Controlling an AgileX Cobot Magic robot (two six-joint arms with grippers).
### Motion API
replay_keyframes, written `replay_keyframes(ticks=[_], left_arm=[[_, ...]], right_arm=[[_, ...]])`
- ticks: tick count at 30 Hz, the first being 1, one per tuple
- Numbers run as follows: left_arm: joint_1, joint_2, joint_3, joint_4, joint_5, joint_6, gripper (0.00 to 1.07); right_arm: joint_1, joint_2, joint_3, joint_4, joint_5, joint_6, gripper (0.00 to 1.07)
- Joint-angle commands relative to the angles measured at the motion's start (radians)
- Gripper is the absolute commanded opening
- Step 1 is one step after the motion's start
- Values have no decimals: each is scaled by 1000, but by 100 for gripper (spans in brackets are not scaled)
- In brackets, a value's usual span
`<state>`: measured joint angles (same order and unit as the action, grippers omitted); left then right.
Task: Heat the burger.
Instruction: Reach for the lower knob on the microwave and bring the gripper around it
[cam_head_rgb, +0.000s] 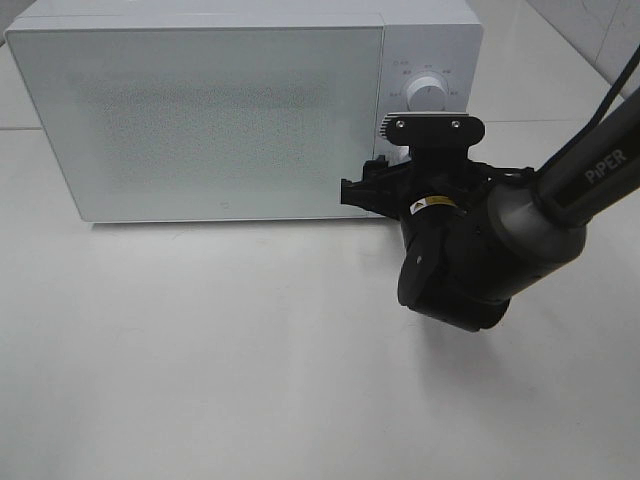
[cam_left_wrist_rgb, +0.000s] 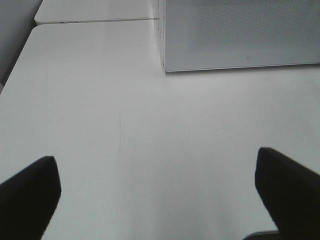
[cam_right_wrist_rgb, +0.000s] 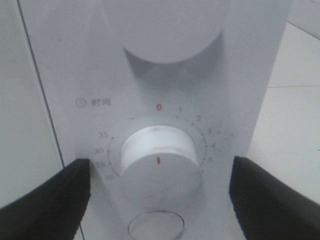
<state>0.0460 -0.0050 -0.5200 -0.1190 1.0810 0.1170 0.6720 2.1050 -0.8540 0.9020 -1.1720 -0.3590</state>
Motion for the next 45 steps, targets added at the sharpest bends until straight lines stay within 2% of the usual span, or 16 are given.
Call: replay_keyframes(ticks=[1,14,19,25,26,27,28,29,30,31,34,37,45], left_arm=[[-1,-18,4,-2,-9,0,98],[-1,-18,4,-2,-9,0,98],[-1,-18,4,-2,-9,0,98],[-1,-18,4,-2,-9,0,98],[-1,-18,4,-2,-9,0,98],[-1,-18,4,-2,-9,0,98],[-1,-18,4,-2,-9,0,98],[-1,-18,4,-2,-9,0,98],[-1,-18,4,-2,-9,0,98],[-1,-18,4,-2,-9,0,98],[-1,-18,4,-2,-9,0,98],[-1,-18,4,-2,-9,0,98],[-1,-18,4,-2,-9,0,98]], right_arm=[[-2,-39,-21,1,-234,-19,75],[-2,-31,-21,9,-231,-12,75],[-2,-31,-21,9,-231,9,69],[-5,-31,-21,8,-231,42,54],[-5,-31,-21,8,-231,50,47],[-5,-31,-21,8,-231,50,47],[-5,-31,-21,8,-231,57,38],[-5,-31,-21,8,-230,62,33],[-5,-31,-21,8,-230,62,33],[-5,-31,-21,8,-224,74,25],[-5,-31,-21,8,-216,95,17],[-5,-31,-21,7,-214,95,13],[-5,-31,-21,-9,-168,142,10]])
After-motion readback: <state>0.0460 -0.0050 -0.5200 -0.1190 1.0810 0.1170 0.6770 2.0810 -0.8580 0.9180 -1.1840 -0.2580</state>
